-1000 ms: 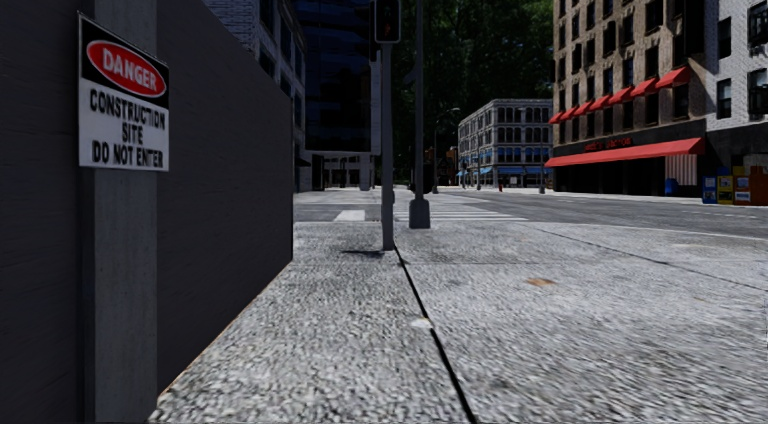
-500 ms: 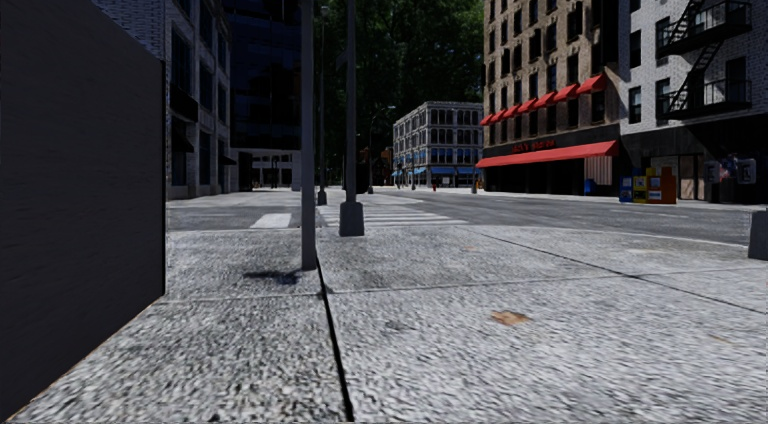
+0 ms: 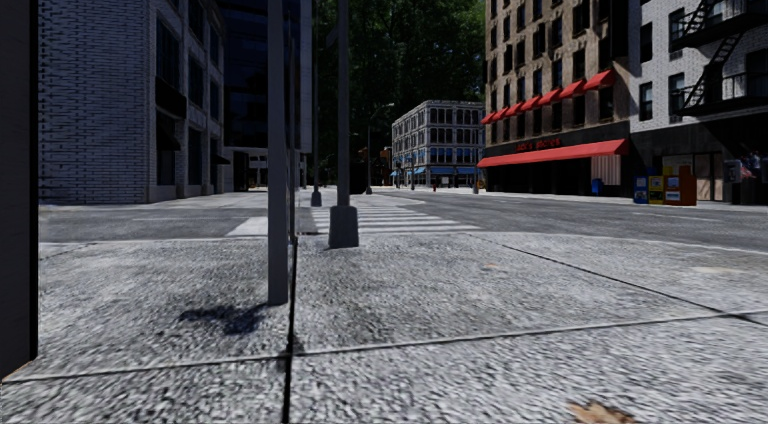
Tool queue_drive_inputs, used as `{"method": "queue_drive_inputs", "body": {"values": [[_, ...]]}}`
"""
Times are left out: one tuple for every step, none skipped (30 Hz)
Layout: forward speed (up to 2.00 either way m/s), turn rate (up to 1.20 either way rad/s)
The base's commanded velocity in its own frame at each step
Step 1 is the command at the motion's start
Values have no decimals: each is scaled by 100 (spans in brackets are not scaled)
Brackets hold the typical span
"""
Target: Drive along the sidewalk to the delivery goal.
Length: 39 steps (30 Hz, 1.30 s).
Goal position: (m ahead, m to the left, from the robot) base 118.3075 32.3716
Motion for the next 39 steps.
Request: {"method": "queue_drive_inputs", "body": {"values": [[200, -120], [200, -119], [200, -19], [200, -2], [200, 0], [200, 0], [200, 0], [200, 0], [200, 0], [200, 0], [200, 0], [200, 0], [200, 0], [200, 0], [200, 0], [200, 0], [200, 0], [200, 0], [200, 0], [200, 0], [200, 0], [200, 0], [200, 0], [200, 0], [200, 0], [200, 0], [200, 0], [200, 0], [200, 0], [200, 0], [200, 0], [200, 0], [200, 0], [200, 0], [200, 0], [200, 0], [200, 0], [200, 0], [200, 0]]}}
